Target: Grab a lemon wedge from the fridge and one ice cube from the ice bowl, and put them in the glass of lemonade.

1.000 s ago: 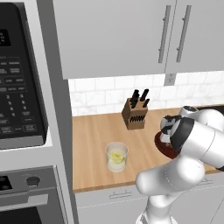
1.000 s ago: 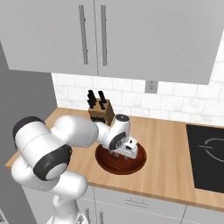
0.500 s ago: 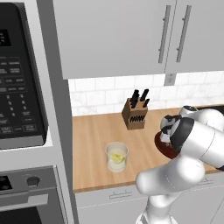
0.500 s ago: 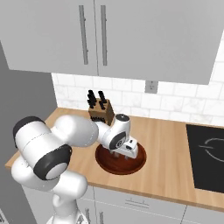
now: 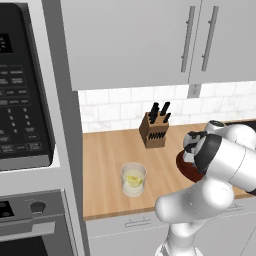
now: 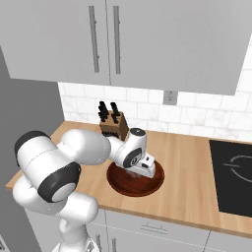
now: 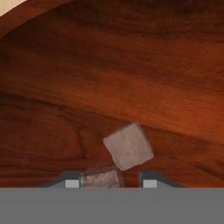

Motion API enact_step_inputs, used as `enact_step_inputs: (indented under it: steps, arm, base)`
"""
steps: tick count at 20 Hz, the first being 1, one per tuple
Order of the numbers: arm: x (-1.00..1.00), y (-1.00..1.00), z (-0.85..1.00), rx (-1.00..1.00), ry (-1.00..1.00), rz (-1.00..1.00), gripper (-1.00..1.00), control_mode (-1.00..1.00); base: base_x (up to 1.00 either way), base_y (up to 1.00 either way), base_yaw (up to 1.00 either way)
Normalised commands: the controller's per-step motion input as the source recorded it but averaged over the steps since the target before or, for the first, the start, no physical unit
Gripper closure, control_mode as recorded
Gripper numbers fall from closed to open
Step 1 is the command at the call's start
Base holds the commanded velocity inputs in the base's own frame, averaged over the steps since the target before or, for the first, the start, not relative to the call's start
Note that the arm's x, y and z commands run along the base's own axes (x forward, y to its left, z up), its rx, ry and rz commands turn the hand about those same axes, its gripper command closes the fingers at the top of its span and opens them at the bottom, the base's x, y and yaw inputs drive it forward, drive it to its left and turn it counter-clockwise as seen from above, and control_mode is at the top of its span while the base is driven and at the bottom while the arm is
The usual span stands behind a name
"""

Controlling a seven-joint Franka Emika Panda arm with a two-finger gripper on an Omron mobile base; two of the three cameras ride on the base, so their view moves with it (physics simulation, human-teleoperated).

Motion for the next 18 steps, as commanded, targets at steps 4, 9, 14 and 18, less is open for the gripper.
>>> enact_step_inputs:
  steps: [4, 9, 14, 18]
  arm:
    - [0.00, 0.00, 0.00, 0.01, 0.00, 0.00, 1.00, -1.00]
    - [-0.03, 0.00, -0.01, 0.00, 0.01, 0.00, 1.00, -1.00]
    - [-0.10, 0.00, 0.22, 0.02, -0.07, -0.02, 1.00, -1.00]
    - [-0.06, -0.03, 0.41, 0.13, -0.18, 0.00, 1.00, -1.00]
  base:
    - [0.00, 0.00, 0.00]
    - [0.00, 0.00, 0.00]
    - [0.00, 0.00, 0.00]
    - [0.00, 0.00, 0.00]
